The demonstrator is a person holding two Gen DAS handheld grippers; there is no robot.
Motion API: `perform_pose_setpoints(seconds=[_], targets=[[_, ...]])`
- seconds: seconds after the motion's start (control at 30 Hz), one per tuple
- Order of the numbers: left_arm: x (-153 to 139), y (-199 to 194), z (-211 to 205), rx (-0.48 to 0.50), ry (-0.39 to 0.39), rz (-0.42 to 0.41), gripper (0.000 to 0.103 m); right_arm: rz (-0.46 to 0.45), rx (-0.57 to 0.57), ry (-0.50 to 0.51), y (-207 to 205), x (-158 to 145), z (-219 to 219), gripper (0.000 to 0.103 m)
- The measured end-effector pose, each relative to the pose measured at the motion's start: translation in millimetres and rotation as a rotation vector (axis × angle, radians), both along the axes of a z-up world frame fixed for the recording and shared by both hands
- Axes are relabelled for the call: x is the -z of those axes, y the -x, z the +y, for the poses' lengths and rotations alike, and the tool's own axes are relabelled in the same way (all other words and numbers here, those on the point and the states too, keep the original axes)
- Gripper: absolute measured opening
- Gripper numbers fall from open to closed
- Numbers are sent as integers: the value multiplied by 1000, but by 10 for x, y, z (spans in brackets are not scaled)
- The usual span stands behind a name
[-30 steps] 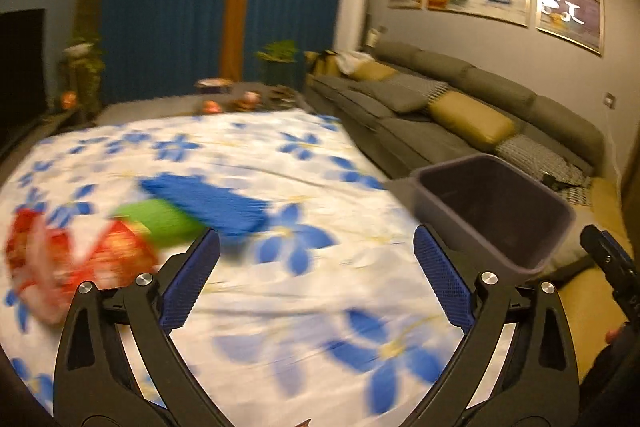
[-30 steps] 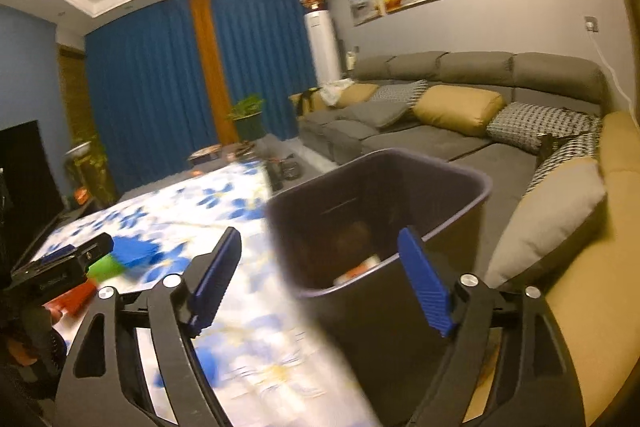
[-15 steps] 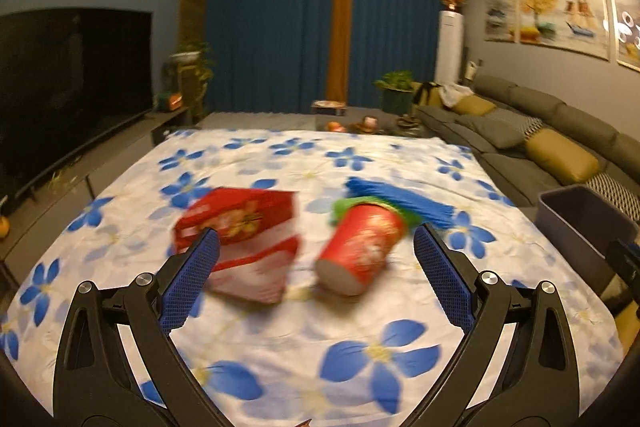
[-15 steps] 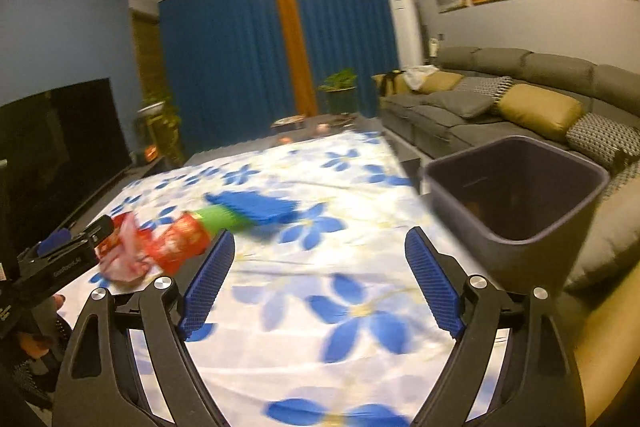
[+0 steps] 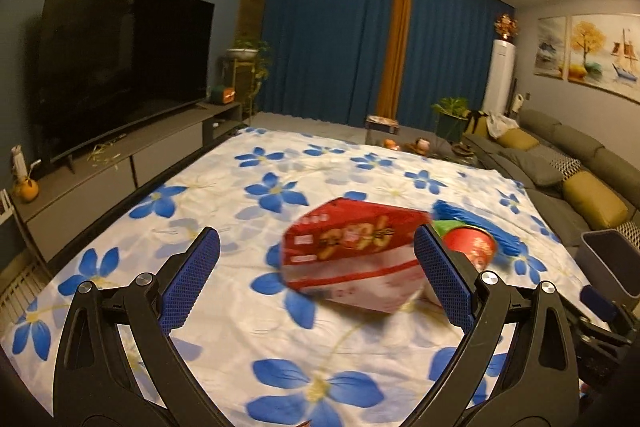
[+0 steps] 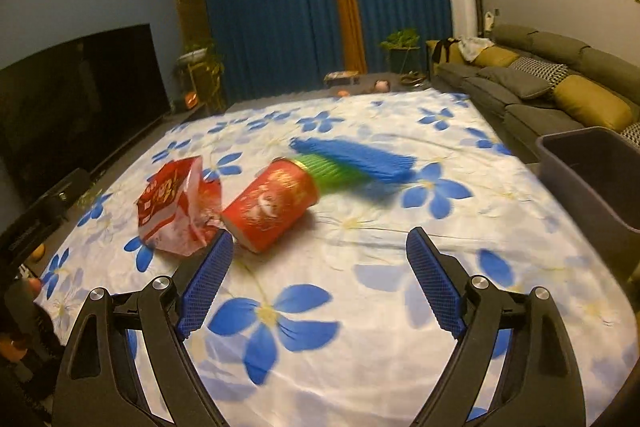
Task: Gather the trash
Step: 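Grasp the red cup with the right tool while the left tool grasps the red snack bag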
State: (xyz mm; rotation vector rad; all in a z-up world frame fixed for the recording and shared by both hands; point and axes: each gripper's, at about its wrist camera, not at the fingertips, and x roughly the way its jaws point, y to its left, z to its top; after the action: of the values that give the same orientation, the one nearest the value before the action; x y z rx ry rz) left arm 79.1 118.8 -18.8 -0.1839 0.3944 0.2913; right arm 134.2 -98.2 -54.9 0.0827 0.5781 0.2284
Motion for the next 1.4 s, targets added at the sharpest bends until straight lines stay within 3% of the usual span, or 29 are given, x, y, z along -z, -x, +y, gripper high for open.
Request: perform_pose_setpoints(seconds=[0.47,0.77,0.87,1.0,1.17,1.27,1.4], targets=[[128,-96,395,-58,9,18,96,85,-16,3,-640,176,464,85],[217,-152,439,-22,18,33,96,159,-23,-27,-934,323,538,74],[229,-168,378,12,13,31,96,165,-45,-28,-955,331,553,59],[245,-190,268,62,4,31,96,147,-69,-16,-929,335,563,56],[241,-205,70,141,-10,29,96,108,-64,-25,-792,262,454,42],[254,-254,-100,184,-39,36,96,80,-59,-30,-714,210,358,18],[316,-355,-253,224,-41,67,96,97,-76,-41,-693,215,282,17]])
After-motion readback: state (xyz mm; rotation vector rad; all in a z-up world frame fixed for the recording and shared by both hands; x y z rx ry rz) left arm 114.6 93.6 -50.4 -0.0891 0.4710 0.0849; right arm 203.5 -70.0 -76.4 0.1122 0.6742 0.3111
